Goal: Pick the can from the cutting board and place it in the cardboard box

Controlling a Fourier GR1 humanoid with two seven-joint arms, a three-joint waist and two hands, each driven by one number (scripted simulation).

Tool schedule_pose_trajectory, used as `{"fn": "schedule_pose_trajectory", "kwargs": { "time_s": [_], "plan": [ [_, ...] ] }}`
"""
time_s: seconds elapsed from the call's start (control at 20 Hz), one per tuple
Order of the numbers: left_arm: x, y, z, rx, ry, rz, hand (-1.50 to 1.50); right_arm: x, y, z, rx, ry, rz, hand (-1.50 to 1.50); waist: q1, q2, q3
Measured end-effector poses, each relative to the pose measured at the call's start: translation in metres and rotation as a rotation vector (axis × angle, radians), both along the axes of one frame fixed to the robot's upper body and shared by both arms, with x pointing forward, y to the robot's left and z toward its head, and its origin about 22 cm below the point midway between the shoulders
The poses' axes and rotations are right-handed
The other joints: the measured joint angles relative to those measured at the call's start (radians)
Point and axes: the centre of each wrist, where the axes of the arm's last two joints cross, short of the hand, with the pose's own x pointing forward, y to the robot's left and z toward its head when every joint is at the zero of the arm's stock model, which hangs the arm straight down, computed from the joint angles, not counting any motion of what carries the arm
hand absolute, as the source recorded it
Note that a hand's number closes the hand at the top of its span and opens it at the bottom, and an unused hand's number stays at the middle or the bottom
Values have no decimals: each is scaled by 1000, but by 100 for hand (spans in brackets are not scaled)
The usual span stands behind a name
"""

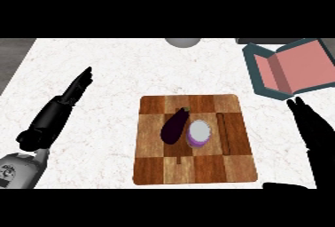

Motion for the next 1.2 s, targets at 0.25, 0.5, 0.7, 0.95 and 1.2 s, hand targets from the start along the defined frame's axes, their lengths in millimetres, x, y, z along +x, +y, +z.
{"fn": "schedule_pose_trajectory", "kwargs": {
  "time_s": [0.25, 0.5, 0.7, 0.95, 1.2],
  "plan": [
    [8, -10, 5, 0, -6, -26, 0, -3, 27, 9, -76, 130, 49, -150, 25, 4, 0],
    [12, -13, 7, -3, -7, -45, 0, 11, 46, 4, -110, 216, 60, -150, 44, 7, -1],
    [14, -12, 5, -3, -7, -46, 0, 26, 65, -6, -109, 282, 66, -150, 45, 7, -1],
    [12, -9, 1, 2, 1, -43, 0, 46, 91, -17, -96, 339, 69, -150, 39, 2, 1],
    [13, -4, 0, -1, 5, -28, 0, 67, 115, -28, -114, 369, 57, -150, 24, -2, 2]
  ]
}}
